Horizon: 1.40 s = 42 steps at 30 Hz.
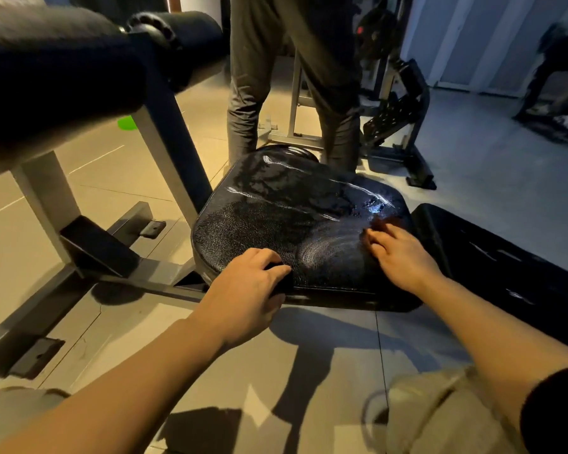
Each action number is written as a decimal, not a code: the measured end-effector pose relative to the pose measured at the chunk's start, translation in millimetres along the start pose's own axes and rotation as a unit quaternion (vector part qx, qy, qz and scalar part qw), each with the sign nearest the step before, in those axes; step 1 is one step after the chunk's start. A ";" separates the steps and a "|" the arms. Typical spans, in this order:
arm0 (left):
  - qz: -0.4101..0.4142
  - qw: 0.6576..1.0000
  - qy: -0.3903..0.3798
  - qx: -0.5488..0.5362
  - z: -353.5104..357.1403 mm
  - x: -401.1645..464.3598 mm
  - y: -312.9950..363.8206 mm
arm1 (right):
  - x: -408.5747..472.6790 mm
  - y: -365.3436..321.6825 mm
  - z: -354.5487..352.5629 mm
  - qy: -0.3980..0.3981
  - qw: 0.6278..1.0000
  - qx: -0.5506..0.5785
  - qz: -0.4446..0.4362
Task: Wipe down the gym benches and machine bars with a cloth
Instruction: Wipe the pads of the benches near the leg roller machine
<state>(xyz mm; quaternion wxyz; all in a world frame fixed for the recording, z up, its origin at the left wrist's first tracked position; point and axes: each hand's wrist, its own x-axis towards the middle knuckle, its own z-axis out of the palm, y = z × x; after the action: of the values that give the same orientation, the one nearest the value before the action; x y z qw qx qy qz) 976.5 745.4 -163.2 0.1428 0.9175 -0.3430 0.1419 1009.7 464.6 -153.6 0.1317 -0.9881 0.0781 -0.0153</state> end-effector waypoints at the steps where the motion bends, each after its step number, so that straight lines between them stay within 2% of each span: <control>1: 0.007 1.000 0.003 0.000 0.0 2.5 0.6 | -8.0 1.8 0.1 -0.003 1.000 -0.005 0.005; 8: 0.039 0.999 -0.008 -0.003 17.0 26.0 21.5 | -51.9 -38.7 10.5 -0.007 0.980 -0.007 -0.200; 10: 0.042 0.999 -0.005 -0.009 22.1 31.9 26.9 | -33.9 -28.5 4.7 -0.026 0.983 0.006 -0.180; 14: 0.055 0.998 0.001 -0.029 30.8 42.5 30.7 | -9.3 17.4 -6.5 0.011 0.999 0.015 -0.046; 16: 0.061 0.998 0.003 -0.036 33.8 49.9 31.1 | -17.7 25.7 -9.4 0.001 1.000 0.025 -0.013; 18: 0.069 0.997 0.003 -0.041 36.4 58.2 33.2 | -35.7 19.0 -8.0 -0.009 0.999 0.015 -0.032; 21: 0.076 0.996 0.011 -0.049 40.7 70.4 38.3 | -51.3 0.5 -1.8 -0.010 0.992 0.003 -0.125; 24: 0.066 0.996 0.017 -0.061 45.7 79.1 39.4 | -25.1 0.0 -3.5 -0.035 0.989 0.018 -0.146; 26: 0.065 0.996 0.015 -0.060 46.2 80.6 37.8 | 0.8 10.3 -3.9 -0.021 0.993 0.019 -0.118; 30: 0.066 0.997 0.014 -0.044 42.1 82.4 28.3 | 31.2 36.5 -5.9 -0.011 1.000 0.025 0.000; 33: 0.057 0.998 0.021 -0.032 37.3 84.7 17.0 | 28.5 31.4 -4.6 0.005 0.999 0.039 0.035; 35: 0.047 0.998 0.028 -0.018 35.0 85.4 8.0 | 21.8 14.3 -0.6 0.015 0.999 0.031 0.002; 39: 0.023 0.999 0.032 -0.007 34.6 90.7 -4.7 | 10.5 -18.9 9.4 -0.008 0.985 0.028 -0.171; 42: 0.008 1.000 0.023 -0.005 38.6 97.2 -6.2 | 27.6 -10.3 6.2 -0.001 0.982 0.023 -0.188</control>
<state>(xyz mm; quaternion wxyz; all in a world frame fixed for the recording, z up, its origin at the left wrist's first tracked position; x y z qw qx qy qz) 1057.4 678.8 -164.9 0.1543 0.9105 -0.3476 0.1623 1038.8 471.7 -156.6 0.1493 -0.9818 -0.1098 -0.0407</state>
